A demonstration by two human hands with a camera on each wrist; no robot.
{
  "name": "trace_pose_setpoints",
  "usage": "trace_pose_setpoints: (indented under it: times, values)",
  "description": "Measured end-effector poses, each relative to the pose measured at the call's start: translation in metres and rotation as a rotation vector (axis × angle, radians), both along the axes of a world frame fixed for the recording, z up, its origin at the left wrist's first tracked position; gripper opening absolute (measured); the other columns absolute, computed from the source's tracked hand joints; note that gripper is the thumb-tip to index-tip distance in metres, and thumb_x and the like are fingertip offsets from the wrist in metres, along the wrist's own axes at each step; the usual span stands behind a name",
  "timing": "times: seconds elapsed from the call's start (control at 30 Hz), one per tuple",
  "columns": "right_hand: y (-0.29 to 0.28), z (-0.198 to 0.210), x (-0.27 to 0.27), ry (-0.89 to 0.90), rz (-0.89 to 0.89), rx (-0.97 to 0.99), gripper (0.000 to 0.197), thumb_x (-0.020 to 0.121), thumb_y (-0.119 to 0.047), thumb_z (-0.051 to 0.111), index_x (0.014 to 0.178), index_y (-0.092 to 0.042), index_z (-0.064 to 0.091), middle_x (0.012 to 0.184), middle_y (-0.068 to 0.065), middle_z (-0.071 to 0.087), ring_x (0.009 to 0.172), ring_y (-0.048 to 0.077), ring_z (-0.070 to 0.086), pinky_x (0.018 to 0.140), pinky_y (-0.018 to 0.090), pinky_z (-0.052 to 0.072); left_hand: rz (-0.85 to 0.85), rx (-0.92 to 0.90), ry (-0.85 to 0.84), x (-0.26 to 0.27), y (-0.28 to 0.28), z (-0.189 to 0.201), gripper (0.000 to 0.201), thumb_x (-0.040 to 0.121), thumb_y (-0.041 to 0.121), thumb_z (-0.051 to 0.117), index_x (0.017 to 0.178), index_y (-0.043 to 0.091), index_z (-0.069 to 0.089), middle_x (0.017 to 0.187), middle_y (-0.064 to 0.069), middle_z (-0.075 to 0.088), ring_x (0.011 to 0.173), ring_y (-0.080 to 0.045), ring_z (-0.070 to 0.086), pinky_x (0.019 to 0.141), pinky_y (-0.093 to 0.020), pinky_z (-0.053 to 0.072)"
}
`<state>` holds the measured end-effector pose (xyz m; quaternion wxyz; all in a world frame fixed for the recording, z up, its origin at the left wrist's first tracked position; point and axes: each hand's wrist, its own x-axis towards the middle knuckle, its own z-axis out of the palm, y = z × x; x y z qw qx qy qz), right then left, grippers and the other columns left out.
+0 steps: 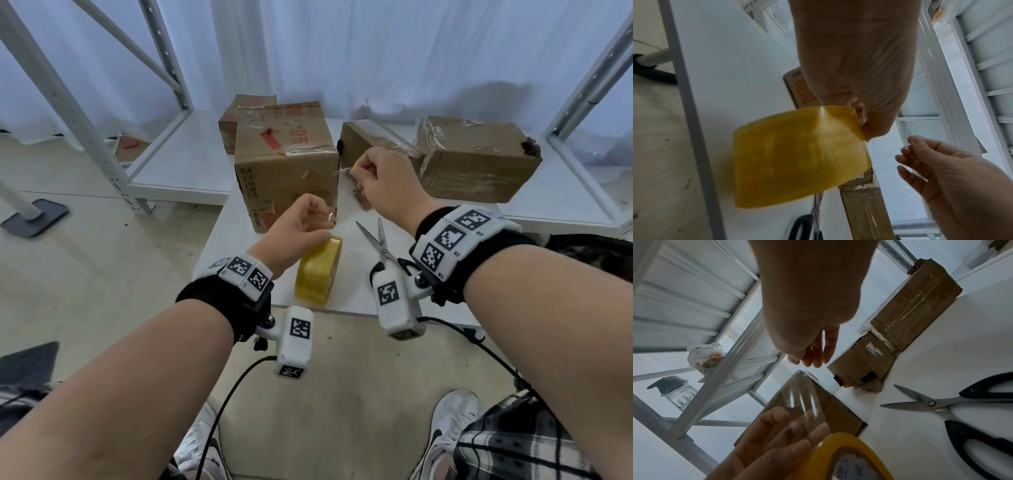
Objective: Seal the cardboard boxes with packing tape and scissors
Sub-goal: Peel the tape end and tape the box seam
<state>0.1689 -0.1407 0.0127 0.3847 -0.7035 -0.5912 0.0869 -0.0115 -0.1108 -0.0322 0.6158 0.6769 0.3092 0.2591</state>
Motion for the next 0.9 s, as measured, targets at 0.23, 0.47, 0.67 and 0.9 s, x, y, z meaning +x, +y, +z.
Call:
trace_pose_setpoints:
  times: [0.23, 0.47, 0.67, 0.9]
  values:
    - [0.005, 0.001, -0.001, -0.04, 0.03, -0.028, 0.014, 0.096, -0.014, 0.053, 0.091, -0.006, 0.063, 0.078, -0.002, 0.06, 0.075, 0.015, 0.056, 0.079, 0.033, 0.05, -0.051, -0.012, 0.082, 0.001, 0.009, 0.001, 0.033, 0.087, -0.007, 0.058, 0.107, 0.019, 0.062, 0.1, -0.014, 0.055, 0.09, -0.02, 0.054, 0.09, -0.035, 0.051]
    - [0.008, -0.002, 0.002, -0.016, -0.012, -0.079, 0.009, 0.093, -0.015, 0.057, 0.089, -0.011, 0.064, 0.076, -0.004, 0.058, 0.078, 0.015, 0.056, 0.079, 0.029, 0.048, -0.108, 0.022, 0.112, 0.001, 0.009, 0.004, 0.046, 0.088, -0.011, 0.054, 0.124, 0.017, 0.056, 0.086, 0.001, 0.057, 0.081, -0.015, 0.054, 0.077, -0.025, 0.051]
    - [0.004, -0.009, 0.004, 0.069, -0.027, -0.172, 0.027, 0.089, -0.011, 0.06, 0.116, -0.016, 0.057, 0.08, 0.002, 0.06, 0.064, 0.015, 0.059, 0.069, 0.029, 0.055, -0.141, 0.062, 0.126, 0.001, 0.009, 0.007, 0.048, 0.088, -0.012, 0.052, 0.128, 0.015, 0.054, 0.11, 0.001, 0.054, 0.088, -0.017, 0.051, 0.087, -0.031, 0.053]
    - [-0.023, -0.032, 0.019, 0.032, -0.224, -0.619, 0.025, 0.093, -0.008, 0.052, 0.116, 0.0, 0.048, 0.106, 0.017, 0.058, 0.091, 0.031, 0.062, 0.076, 0.038, 0.055, -0.178, 0.071, 0.137, 0.0, 0.011, 0.008, 0.05, 0.087, -0.01, 0.055, 0.125, 0.022, 0.056, 0.122, -0.004, 0.053, 0.089, -0.02, 0.05, 0.081, -0.025, 0.054]
